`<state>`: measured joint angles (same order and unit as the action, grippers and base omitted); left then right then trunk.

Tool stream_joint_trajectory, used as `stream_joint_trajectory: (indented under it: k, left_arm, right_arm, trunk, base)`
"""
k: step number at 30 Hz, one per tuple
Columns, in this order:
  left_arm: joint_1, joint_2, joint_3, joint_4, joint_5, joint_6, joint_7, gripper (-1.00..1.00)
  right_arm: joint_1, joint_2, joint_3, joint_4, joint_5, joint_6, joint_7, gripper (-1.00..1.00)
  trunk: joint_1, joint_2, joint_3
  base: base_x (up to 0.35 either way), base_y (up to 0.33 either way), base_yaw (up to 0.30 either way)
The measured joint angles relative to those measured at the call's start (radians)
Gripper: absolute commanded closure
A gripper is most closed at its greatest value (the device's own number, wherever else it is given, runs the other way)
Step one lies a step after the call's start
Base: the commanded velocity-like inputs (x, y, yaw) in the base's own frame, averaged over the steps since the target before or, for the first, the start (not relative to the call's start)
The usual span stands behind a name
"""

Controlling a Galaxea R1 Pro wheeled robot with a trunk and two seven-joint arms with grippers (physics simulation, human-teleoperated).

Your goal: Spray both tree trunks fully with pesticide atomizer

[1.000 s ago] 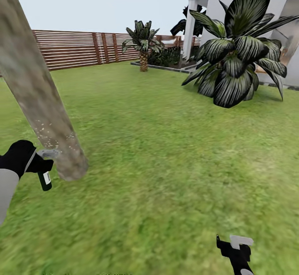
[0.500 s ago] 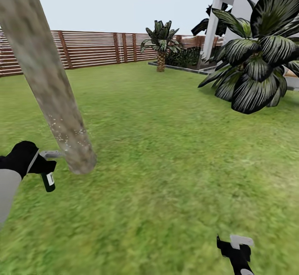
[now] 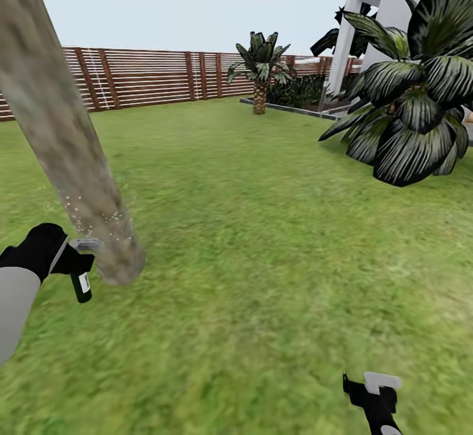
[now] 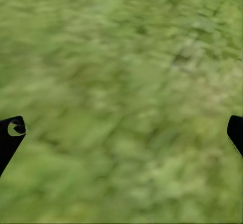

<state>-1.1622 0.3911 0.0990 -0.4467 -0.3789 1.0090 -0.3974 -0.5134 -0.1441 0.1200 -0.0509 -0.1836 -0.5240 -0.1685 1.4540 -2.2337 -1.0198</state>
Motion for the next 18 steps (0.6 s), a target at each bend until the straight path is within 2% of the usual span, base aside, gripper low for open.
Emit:
stream_joint_trajectory:
  k: [5, 11, 15, 18]
  left_arm:
    - [0.0, 0.001, -0.001, 0.0, 0.0, 0.0, 0.001, 1.0]
    - [0.0, 0.005, -0.001, -0.001, -0.001, 0.0, 0.0, 1.0]
    - [0.0, 0.003, 0.002, -0.012, 0.001, 0.0, 0.002, 1.0]
    - [0.0, 0.0, 0.005, -0.014, 0.0, -0.001, 0.002, 1.0]
  right_arm:
    - [0.0, 0.0, 0.0, 0.0, 0.0, 0.0, -0.001, -1.0]
    - [0.0, 0.0, 0.0, 0.0, 0.0, 0.0, -0.001, -1.0]
    - [0.0, 0.0, 0.0, 0.0, 0.0, 0.0, -0.001, -1.0]
    - [0.0, 0.0, 0.0, 0.0, 0.0, 0.0, -0.001, -1.0]
  trunk:
    - [0.0, 0.0, 0.0]
    - [0.001, 0.0, 0.0]
    - [0.001, 0.0, 0.001]
    - [0.0, 0.0, 0.001]
  base:
    - [0.229, -0.182, 0.024]
    - [-0.026, -0.255, 0.247]
    - [-0.051, -0.046, 0.272]
    - [0.207, -0.003, 0.127]
